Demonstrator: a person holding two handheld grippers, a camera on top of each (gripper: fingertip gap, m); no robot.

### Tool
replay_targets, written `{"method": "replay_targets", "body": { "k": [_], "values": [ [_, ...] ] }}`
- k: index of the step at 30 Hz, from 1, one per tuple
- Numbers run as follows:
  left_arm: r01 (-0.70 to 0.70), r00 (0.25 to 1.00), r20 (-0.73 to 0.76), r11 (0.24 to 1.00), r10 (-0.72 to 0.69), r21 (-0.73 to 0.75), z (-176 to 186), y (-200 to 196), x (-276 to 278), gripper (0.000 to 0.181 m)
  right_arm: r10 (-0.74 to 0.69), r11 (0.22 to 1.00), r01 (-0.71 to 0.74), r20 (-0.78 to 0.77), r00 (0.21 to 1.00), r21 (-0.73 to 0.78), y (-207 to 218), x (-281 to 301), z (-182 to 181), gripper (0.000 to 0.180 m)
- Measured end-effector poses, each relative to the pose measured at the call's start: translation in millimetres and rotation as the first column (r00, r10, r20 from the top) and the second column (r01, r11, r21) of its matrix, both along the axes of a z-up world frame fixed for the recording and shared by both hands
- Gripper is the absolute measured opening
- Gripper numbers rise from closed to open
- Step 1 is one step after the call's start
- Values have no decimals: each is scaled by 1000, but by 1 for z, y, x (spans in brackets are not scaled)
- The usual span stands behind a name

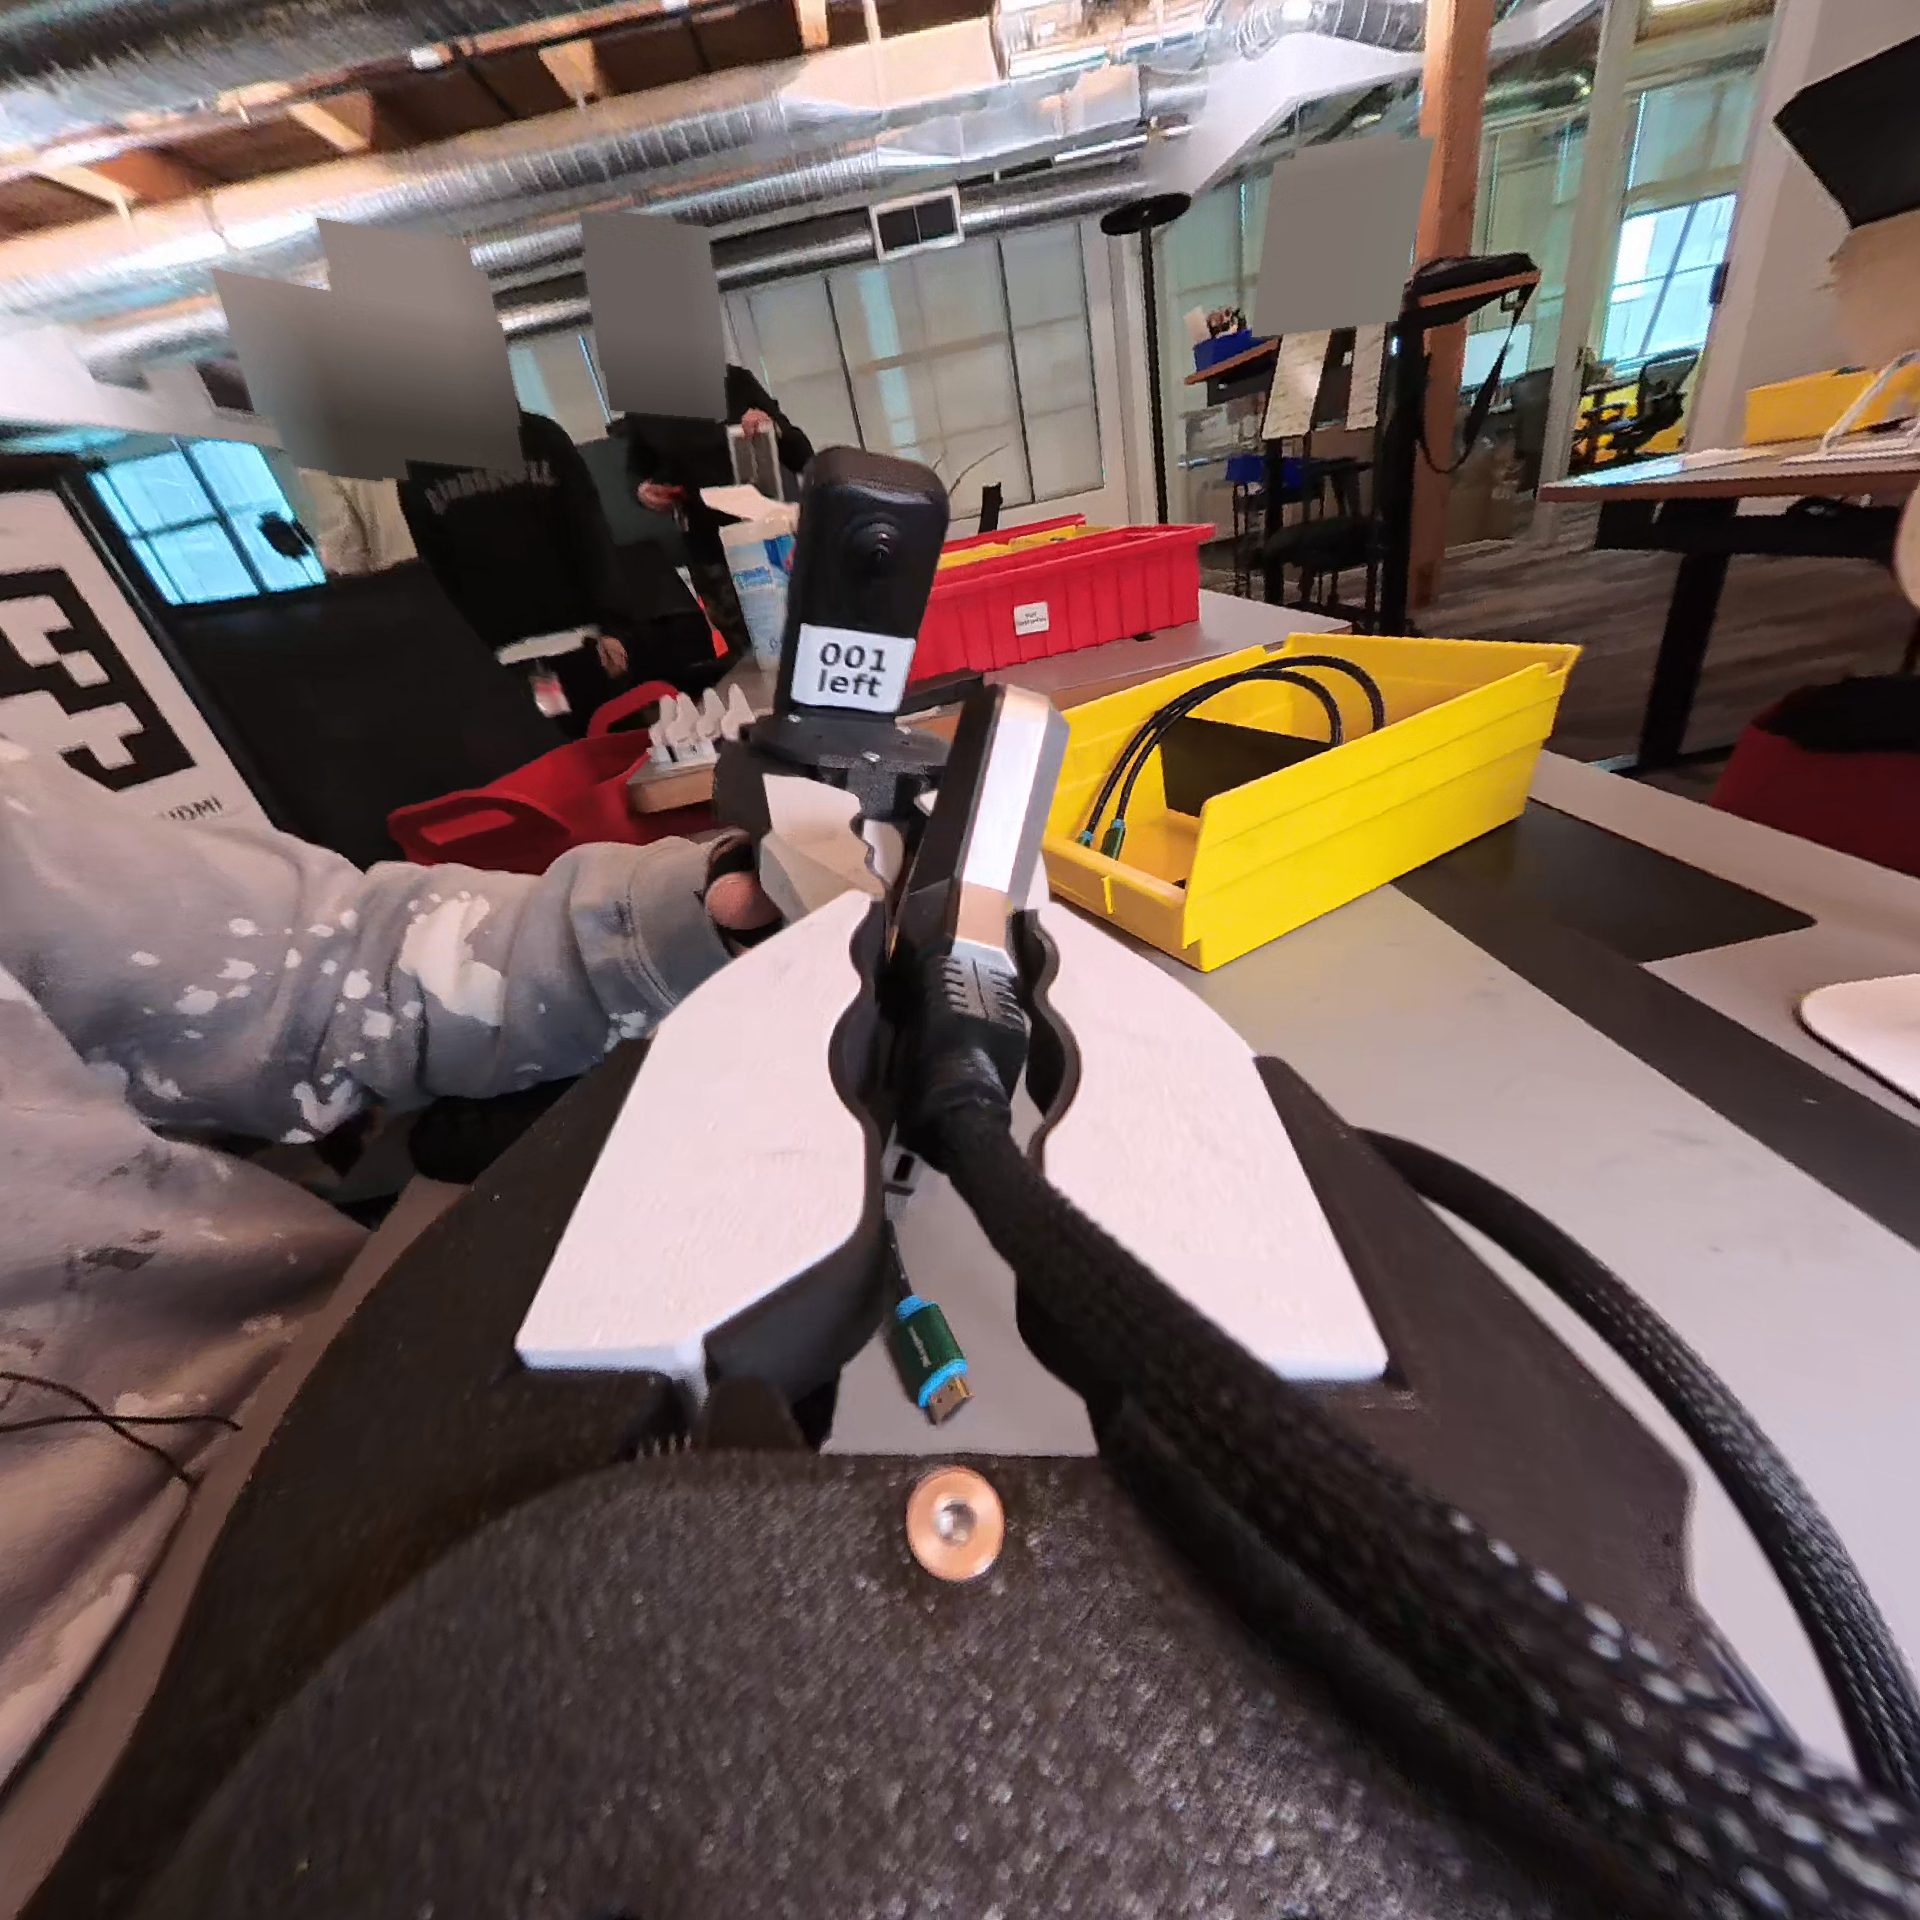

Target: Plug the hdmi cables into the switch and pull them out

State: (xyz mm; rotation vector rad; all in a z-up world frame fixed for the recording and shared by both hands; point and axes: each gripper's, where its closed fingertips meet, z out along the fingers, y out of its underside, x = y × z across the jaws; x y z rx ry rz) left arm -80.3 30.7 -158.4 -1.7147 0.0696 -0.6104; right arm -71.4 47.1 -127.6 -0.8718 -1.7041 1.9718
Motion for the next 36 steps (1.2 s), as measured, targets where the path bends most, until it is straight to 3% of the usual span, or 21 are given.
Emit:
{"method": "replay_targets", "body": {
  "k": [2, 6, 9, 15, 18, 25, 29, 36],
  "values": [
    [77, 994, 77, 997, -78, 19, 5, 0, 7, 20, 4, 1000, -4, 13, 1000, 0, 2, 1, -1, 24],
    [137, 986, 92, 991, -137, 4, -1, 8, 17, 32, 6, 999, -7, 13, 1000, 37, -7, -2, -9, 24],
    [130, 990, 49, 991, -131, 20, -4, 10, 19, 25, 24, 1000, -24, 17, 1000, 13, -9, -1, -10, 24],
    [192, 958, 209, 981, -196, 41, 4, -2, 15, 23, 72, 993, -80, 95, 993, 85, -19, 1, -25, 32],
    [181, 981, 66, 983, -181, 8, -6, -5, 17, 23, 104, 992, -112, 116, 988, 60, -24, 2, -28, 26],
    [169, 986, -12, 986, -169, -6, -13, -5, 24, 23, 148, 987, -155, 132, 980, 48, -28, 6, -31, 23],
    [118, 992, -41, 993, -117, 22, -6, -7, 16, 28, 110, 994, -110, 71, 991, -4, -20, 4, -13, 23],
    [13, 940, -334, 984, -72, -175, -46, -31, -7, 35, -56, 998, 56, -22, 998, -29, 20, 6, 18, 23]
  ]
}}
